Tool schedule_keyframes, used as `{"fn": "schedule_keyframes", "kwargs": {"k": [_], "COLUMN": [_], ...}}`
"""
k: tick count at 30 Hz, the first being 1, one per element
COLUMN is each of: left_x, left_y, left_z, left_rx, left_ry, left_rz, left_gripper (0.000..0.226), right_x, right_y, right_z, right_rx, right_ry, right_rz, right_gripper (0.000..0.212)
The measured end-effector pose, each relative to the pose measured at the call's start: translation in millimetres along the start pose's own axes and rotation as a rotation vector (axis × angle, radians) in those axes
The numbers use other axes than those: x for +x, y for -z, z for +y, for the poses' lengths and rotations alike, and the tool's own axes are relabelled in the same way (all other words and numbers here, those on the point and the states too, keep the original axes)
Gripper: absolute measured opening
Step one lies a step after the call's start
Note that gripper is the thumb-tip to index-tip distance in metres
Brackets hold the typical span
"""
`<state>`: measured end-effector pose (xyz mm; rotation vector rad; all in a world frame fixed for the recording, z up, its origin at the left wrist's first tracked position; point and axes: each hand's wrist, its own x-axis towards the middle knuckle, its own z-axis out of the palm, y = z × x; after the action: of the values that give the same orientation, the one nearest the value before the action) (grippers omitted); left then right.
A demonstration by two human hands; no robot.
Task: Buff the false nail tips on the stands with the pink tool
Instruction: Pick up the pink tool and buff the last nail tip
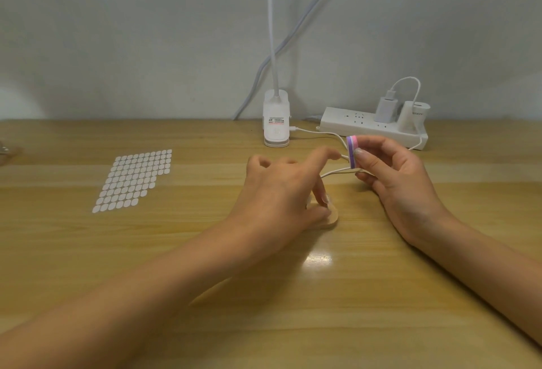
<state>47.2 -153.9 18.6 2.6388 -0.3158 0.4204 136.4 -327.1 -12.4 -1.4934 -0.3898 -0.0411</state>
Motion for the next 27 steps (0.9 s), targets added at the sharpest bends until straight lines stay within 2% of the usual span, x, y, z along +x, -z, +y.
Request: {"fn": "schedule_keyframes", "kwargs": {"k": [3,7,8,10,13,16,22,24,27], "left_x": [0,-8,-11,-18,-30,-47,-63,-63,-64], "left_y": [-2,-3,-2,3,19,27,18,17,15], "left_z": [2,10,12,12,3,-11,-24,-26,-28], "left_rx": [-0.016,0.102,0.071,-0.194,-0.589,-0.813,-0.945,-0.955,-0.964], "left_ry": [-0.026,-0.197,-0.263,-0.302,-0.181,-0.063,0.055,0.066,0.083], "left_rz": [0.028,0.138,0.201,0.26,0.298,0.302,0.238,0.246,0.247], "left_gripper": [0.061,0.06,0.059,0.057,0.055,0.055,0.048,0.049,0.05], "right_x": [0,0,0,-2,-10,-23,-45,-48,-48], "right_y": [0,2,2,0,-6,-16,-32,-34,-33], "right_z": [0,1,1,-2,-13,-24,-33,-34,-34], "right_rx": [0.001,0.0,0.002,-0.004,-0.091,-0.127,-0.377,-0.46,-0.494], "right_ry": [-0.004,0.005,0.012,0.048,0.186,0.318,0.693,0.766,0.777], "right_rz": [0.004,0.01,0.015,0.026,0.002,-0.095,-0.263,-0.302,-0.335], "right_gripper": [0.03,0.016,0.015,0.015,0.022,0.024,0.021,0.022,0.02]}}
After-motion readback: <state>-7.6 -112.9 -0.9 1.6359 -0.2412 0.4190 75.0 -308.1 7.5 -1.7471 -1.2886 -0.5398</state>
